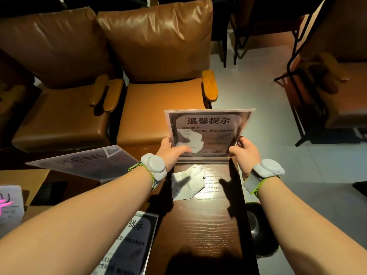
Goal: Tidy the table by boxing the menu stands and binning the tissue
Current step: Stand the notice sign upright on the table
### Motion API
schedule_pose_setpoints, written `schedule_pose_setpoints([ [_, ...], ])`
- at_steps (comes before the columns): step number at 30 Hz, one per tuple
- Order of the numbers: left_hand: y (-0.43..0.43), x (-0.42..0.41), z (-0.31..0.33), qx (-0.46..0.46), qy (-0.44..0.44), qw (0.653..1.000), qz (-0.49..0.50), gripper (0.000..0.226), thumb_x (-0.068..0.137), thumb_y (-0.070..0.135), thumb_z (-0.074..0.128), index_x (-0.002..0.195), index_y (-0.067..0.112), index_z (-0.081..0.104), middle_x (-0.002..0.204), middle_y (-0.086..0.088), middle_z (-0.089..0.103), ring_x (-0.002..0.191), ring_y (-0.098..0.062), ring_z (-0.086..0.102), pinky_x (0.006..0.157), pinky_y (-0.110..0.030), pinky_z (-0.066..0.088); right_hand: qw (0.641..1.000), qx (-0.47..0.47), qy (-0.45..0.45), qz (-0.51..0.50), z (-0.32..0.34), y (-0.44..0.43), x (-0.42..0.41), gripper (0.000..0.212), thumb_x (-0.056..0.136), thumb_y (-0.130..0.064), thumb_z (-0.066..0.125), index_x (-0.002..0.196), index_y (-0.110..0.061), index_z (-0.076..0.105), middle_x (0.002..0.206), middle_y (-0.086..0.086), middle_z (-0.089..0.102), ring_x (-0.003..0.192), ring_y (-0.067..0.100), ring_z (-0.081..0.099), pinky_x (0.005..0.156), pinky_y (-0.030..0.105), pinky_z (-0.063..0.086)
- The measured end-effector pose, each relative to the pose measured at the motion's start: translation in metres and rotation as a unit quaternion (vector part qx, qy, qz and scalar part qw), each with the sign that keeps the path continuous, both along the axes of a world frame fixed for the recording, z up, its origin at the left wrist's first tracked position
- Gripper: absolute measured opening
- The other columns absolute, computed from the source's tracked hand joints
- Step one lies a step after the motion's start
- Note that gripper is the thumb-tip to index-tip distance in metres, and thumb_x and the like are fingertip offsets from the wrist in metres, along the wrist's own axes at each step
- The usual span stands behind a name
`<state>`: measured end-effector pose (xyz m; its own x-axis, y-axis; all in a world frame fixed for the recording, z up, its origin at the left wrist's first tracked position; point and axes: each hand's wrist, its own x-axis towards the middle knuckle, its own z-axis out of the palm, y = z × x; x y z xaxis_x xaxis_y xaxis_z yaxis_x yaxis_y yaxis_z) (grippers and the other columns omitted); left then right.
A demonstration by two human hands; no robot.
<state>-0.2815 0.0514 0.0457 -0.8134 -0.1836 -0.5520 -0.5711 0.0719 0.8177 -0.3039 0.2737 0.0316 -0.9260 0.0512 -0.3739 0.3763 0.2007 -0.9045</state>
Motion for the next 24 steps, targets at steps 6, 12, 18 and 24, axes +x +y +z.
schedule_pose_setpoints([
  [6, 0.002, 0.004, -0.015, 0.002, -0.01, 1.0, 0.02, 0.085, 0.062, 0.03, 0.08, 0.132, 0.014, 0.034, 0.113, 0.006, 0.058, 0.107, -0.013, 0.057, 0.093, -0.032, 0.044, 1.0, -0.013, -0.007, 0.01, -0.011, 0.0, 0.001, 0.049, 0.058, -0.014, 0.055, 0.103, -0.031, 0.065, 0.085, -0.021, 0.071, 0.073, -0.007, 0.065, 0.06, 0.01, 0.048],
  [12, 0.001, 0.01, -0.02, -0.016, -0.021, 1.0, 0.013, 0.084, 0.071, 0.02, 0.08, 0.138, 0.011, 0.031, 0.11, 0.005, 0.059, 0.102, -0.011, 0.057, 0.097, -0.034, 0.044, 0.999, -0.002, -0.006, 0.034, -0.01, -0.001, 0.007, 0.055, 0.062, -0.018, 0.057, 0.112, -0.04, 0.059, 0.083, -0.021, 0.07, 0.074, -0.009, 0.064, 0.055, 0.004, 0.044],
  [18, -0.002, 0.009, -0.013, -0.035, -0.018, 0.999, 0.007, 0.086, 0.067, 0.019, 0.081, 0.137, 0.011, 0.031, 0.104, 0.009, 0.055, 0.097, -0.013, 0.056, 0.085, -0.031, 0.043, 0.999, -0.014, -0.02, 0.026, -0.006, -0.004, 0.01, 0.046, 0.06, -0.023, 0.056, 0.093, -0.054, 0.059, 0.085, -0.025, 0.07, 0.075, -0.006, 0.065, 0.061, 0.016, 0.049],
  [24, -0.002, 0.007, -0.006, -0.028, -0.032, 0.999, 0.001, 0.098, 0.054, 0.03, 0.08, 0.137, 0.012, 0.032, 0.107, 0.006, 0.056, 0.105, -0.017, 0.055, 0.087, -0.031, 0.042, 0.999, -0.006, -0.033, 0.035, 0.002, -0.002, 0.01, 0.038, 0.061, -0.022, 0.054, 0.09, -0.046, 0.059, 0.081, -0.023, 0.07, 0.075, -0.002, 0.065, 0.056, 0.014, 0.046],
])
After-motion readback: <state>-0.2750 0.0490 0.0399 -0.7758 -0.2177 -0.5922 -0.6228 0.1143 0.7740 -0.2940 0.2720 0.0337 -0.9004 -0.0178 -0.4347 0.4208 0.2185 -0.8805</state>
